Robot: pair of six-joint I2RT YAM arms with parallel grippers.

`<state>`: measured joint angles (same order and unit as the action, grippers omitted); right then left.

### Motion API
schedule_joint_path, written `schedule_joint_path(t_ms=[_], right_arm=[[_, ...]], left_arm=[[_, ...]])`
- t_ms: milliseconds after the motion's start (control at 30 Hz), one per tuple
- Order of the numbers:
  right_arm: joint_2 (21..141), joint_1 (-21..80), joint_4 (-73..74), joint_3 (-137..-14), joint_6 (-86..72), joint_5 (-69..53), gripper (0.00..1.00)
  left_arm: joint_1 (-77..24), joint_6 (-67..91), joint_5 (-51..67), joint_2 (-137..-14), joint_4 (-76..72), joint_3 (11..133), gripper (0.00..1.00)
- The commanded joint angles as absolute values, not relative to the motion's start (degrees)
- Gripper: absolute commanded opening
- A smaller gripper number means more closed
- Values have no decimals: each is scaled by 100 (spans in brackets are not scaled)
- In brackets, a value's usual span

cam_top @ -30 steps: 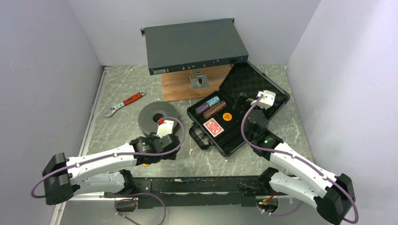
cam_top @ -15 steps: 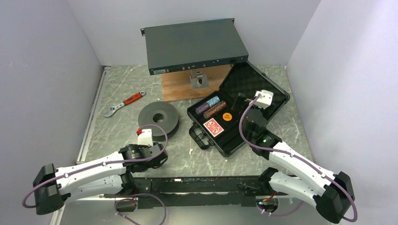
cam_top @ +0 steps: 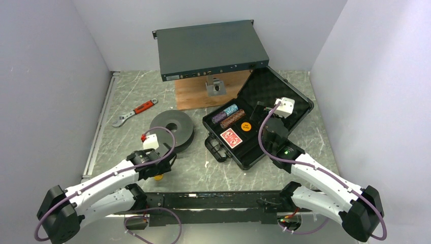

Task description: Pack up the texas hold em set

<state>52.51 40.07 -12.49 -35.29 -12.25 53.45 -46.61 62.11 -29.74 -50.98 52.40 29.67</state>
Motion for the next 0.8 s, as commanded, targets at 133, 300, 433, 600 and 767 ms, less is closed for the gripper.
schedule_joint_path(t_ms=[133, 300, 433, 600, 767], right_arm=[[5225, 4008, -1314, -3668, -1310, 5306, 100], [5217, 4008, -1318, -3660, -1310, 5309, 100], [5247, 4008, -1336, -3662, -1301, 5313, 100], [5273, 4008, -1351, -3660, -1284, 5332, 100], [5295, 3999, -1371, -3662, -1269, 5343, 100]], left_arm=[[-4006, 5723, -2489, -5926, 4423, 2931, 71], [-3916, 5717, -2436, -6093, 4294, 2911, 66], [-3891, 5582, -2199, -6125, 3959, 2851, 67], [-3901, 5231, -1670, -6363, 3105, 2866, 63], [-4346, 4942, -1508, -6863, 2556, 3224, 61]])
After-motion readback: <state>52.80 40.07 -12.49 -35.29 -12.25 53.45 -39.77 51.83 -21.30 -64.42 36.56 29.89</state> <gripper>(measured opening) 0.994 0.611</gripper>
